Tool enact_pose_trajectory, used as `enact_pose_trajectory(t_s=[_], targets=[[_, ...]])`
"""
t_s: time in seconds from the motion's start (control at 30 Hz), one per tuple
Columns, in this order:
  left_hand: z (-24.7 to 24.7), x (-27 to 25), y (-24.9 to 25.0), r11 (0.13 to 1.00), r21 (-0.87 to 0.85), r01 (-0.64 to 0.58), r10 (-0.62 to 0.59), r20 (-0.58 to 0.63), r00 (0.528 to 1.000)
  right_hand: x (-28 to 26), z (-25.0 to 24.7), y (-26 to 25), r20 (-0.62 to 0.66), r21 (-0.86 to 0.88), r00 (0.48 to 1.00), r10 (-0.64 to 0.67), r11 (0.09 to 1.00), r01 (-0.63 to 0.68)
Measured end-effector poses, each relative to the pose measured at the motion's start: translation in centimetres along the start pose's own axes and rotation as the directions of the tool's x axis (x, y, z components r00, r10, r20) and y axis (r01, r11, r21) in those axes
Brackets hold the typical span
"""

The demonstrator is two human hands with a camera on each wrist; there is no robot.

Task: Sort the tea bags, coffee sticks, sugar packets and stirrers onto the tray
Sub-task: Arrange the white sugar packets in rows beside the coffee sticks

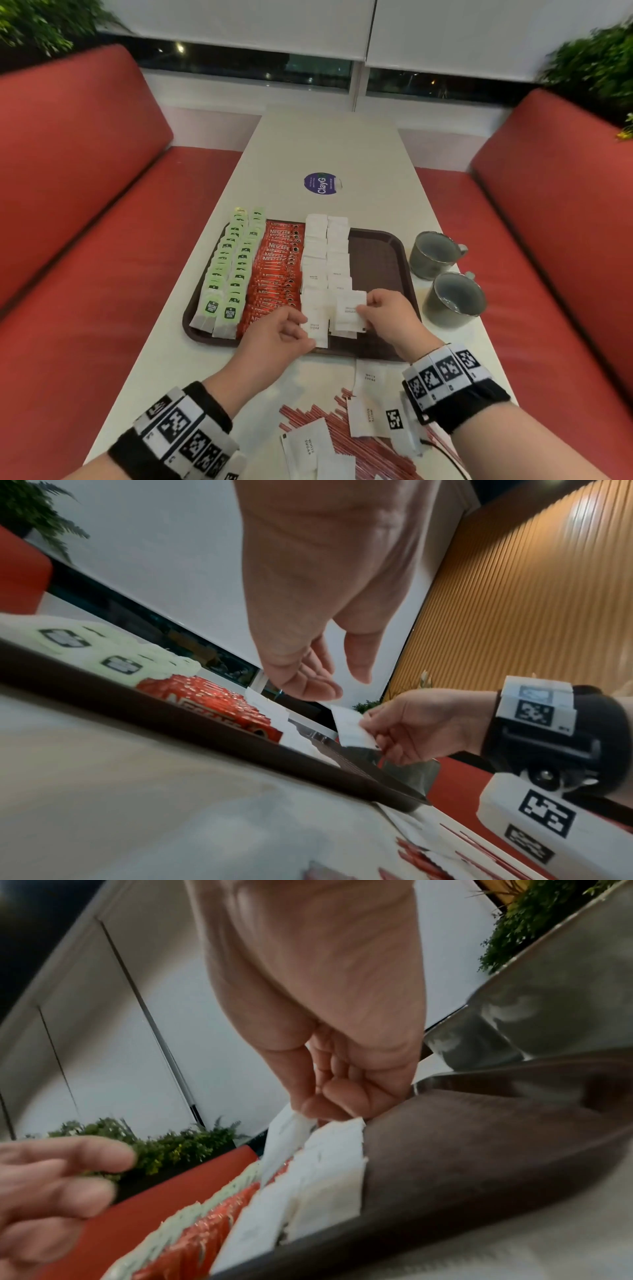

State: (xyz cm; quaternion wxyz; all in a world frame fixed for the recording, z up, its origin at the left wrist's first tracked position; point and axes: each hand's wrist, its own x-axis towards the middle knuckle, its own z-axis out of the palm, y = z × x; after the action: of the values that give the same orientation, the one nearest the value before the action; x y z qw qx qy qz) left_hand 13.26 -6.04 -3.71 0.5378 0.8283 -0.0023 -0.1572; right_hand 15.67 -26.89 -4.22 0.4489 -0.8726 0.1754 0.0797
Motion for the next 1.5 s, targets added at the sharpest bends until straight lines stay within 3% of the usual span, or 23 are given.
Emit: enact_pose_trajectory(t_s=[0.2, 0.33, 0.43, 0.5, 0.57, 0.77, 0.9, 1.03, 1.3, 1.43, 1.5], targets=[[-1.9, -2.0, -2.3, 1.000, -0.007, 0.005, -0.006, -0.049, 0.999, 1.6, 1.1, 0.4, 0.168, -0.126, 0.966, 0.199, 0.976, -0.179], [-2.2, -3.4, -3.4, 0.999, 0.046, -0.008, 0.009, -0.032, 0.999, 1.9, 1.7, -0.2, 0.213, -0.289, 0.940, 0.267, 0.936, -0.200], [-1.7, -4.3, -3.6, 0.992, 0.122, -0.034, 0.028, 0.049, 0.998, 1.1, 1.1, -0.8, 0.102, -0.505, 0.992, 0.074, 0.863, -0.013], [-1.1, -4.8, -3.7, 0.982, 0.177, -0.063, 0.044, 0.110, 0.993, -0.9, 0.1, -1.0, 0.026, -0.513, 0.995, -0.100, 0.853, 0.099], [-0.2, -5.0, -3.5, 0.967, 0.235, -0.099, 0.059, 0.172, 0.983, -3.5, -1.0, -0.4, 0.010, -0.532, 0.987, -0.162, 0.835, 0.142], [4.6, -3.9, -1.8, 0.891, 0.413, -0.190, 0.061, 0.304, 0.951, -8.4, -1.5, 3.7, 0.075, -0.656, 0.997, 0.021, 0.754, 0.034], [7.7, -3.5, -1.6, 0.787, 0.545, -0.289, 0.102, 0.346, 0.933, -8.4, -0.1, 4.7, 0.029, -0.701, 0.999, 0.024, 0.713, 0.004], [9.2, -3.4, -2.1, 0.725, 0.619, -0.302, 0.101, 0.338, 0.936, -8.7, 0.5, 4.8, 0.003, -0.755, 1.000, 0.011, 0.656, -0.005], [9.7, -3.4, -2.5, 0.742, 0.605, -0.289, 0.117, 0.308, 0.944, -8.5, 1.9, 4.6, -0.083, -0.764, 0.996, -0.020, 0.643, -0.051], [9.5, -3.6, -2.4, 0.746, 0.606, -0.277, 0.112, 0.296, 0.949, -7.7, 1.9, 4.3, -0.078, -0.600, 0.984, 0.159, 0.781, -0.174], [9.3, -3.7, -2.4, 0.752, 0.603, -0.266, 0.113, 0.279, 0.953, -7.1, 1.7, 4.1, -0.043, -0.567, 0.967, 0.250, 0.791, -0.230]])
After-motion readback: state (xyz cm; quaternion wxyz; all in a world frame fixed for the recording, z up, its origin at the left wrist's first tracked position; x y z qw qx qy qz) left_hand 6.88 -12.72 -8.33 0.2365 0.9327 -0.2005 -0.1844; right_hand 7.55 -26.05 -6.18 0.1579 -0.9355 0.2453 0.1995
